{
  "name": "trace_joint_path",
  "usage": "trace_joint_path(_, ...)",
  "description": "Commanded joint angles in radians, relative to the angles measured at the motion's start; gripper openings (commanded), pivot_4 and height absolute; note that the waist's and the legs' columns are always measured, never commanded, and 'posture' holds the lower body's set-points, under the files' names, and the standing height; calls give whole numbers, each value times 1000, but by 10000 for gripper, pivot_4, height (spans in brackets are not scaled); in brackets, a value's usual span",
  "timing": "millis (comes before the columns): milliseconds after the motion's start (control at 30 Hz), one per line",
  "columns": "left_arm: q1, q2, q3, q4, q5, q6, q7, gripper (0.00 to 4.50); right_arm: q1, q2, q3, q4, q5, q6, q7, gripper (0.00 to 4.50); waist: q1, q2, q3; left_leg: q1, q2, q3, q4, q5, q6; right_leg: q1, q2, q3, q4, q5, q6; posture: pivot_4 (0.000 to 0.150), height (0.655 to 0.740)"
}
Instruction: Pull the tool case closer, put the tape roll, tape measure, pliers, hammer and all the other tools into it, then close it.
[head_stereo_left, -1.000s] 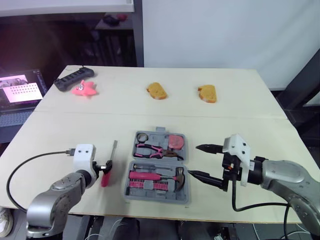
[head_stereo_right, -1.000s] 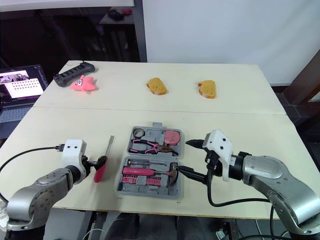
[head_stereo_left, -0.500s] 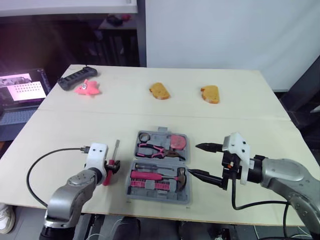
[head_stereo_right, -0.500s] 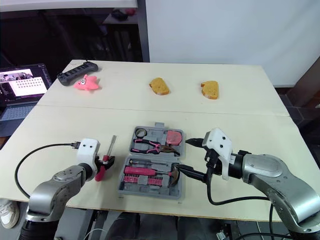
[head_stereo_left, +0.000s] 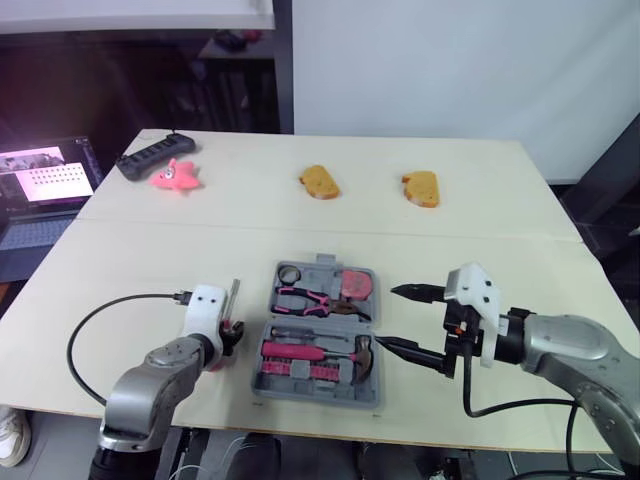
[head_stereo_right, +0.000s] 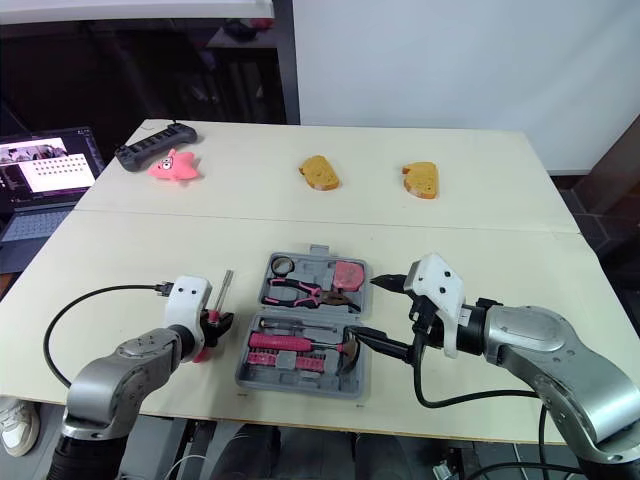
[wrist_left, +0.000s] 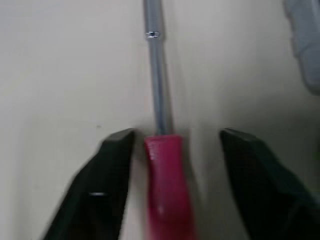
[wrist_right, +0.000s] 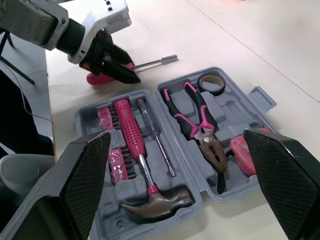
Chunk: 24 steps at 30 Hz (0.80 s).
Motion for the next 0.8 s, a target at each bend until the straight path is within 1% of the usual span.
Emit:
trace_joint_path(33, 13, -7, -4, -8, 10, 38, -2, 7968, -2, -12, -29, -14, 10, -1, 4, 45000, -1, 0, 0, 0, 0, 0, 0, 0, 0, 0, 0, 0, 0, 0, 0, 1500, 7400)
trace_joint_path(67, 12, -9, -1, -9, 12, 42, -1, 4084, -2, -12, -29, -13, 9, -1, 4, 45000, -1, 0, 0, 0, 0, 0, 0, 0, 0, 0, 0, 0, 0, 0, 0, 1500, 7400)
trace_joint_path(233, 0, -5, 12, -23, 37, 34, 10, 4381, -2, -13, -30, -11, 6, 1, 5, 45000, -2, 0, 0, 0, 0, 0, 0, 0, 0, 0, 0, 0, 0, 0, 0, 1500, 7400)
trace_joint_path(367, -25, 68, 21, -52, 70, 7, -4, 4381, 3, -14, -31, -14, 3, 2, 5, 45000, -4, -1, 1, 0, 0, 0, 0, 0, 0, 0, 0, 0, 0, 0, 0, 1500, 7400)
trace_joint_path(433, -26, 88, 21, -60, 75, 3, -12, 4381, 5, -14, -34, -15, 3, 3, 5, 45000, -4, -1, 1, 0, 0, 0, 0, 0, 0, -1, 0, 0, 0, 0, 0, 1500, 7400)
trace_joint_path(467, -26, 125, 26, -78, 76, -6, -32, 4381, 6, -15, -36, -16, 4, 3, 6, 45000, -3, -1, 1, -1, 0, 0, 0, 0, 0, -1, 0, 0, 0, 0, 0, 1500, 7400)
trace_joint_path(500, -24, 207, 32, -109, 79, -32, -85, 4381, 6, -17, -41, -15, 6, 5, 7, 45000, -2, -3, 2, -1, 0, 0, 0, 0, 0, -1, 0, 0, 0, 0, 0, 1500, 7400)
trace_joint_path(533, -25, 301, 43, -138, 65, -69, -170, 4381, 5, -18, -46, -14, 9, 7, 9, 45000, -2, -6, 4, -1, 0, 0, 0, 0, 0, -1, 0, 0, 0, 0, 0, 1500, 7400)
trace_joint_path(567, -28, 401, 44, -162, 35, -115, -287, 4381, 2, -20, -48, -10, 9, 6, 11, 45000, -3, -11, 7, -1, 0, 0, 0, 0, 0, -2, 0, 0, 0, 0, 0, 1500, 7400)
trace_joint_path(600, -31, 500, 20, -185, 1, -192, -434, 4381, 0, -21, -50, -6, 12, 6, 16, 45000, -2, -11, 7, -3, 1, 0, -1, 1, -2, -6, 1, -1, 2, 0, -1, 1500, 7400)
trace_joint_path(633, -33, 563, 1, -196, -25, -246, -529, 4381, -2, -22, -52, -3, 14, 6, 20, 45000, -2, -10, 7, -4, 1, 0, -2, 2, -3, -7, 1, 0, 2, 1, -2, 1500, 7400)
trace_joint_path(667, -49, 592, -6, -193, -56, -268, -587, 4381, -3, -21, -53, -1, 19, 5, 24, 45000, -1, -9, 8, -4, 1, 0, -2, 3, -5, -7, 0, 0, 2, 0, -4, 1500, 7400)
trace_joint_path(733, -106, 569, 3, -159, -151, -242, -654, 4381, -1, -24, -53, -1, 23, 3, 37, 45000, 6, -3, 8, -4, -1, 1, -2, 3, -6, -4, -2, 0, -3, -1, -5, 1500, 7400)
trace_joint_path(800, -140, 561, -9, -135, -207, -263, -739, 4381, 6, -29, -58, -4, 26, 4, 46, 45000, 3, -5, 10, -4, -2, 1, -1, 3, -5, -3, -3, 0, -3, -1, -5, 1500, 7400)
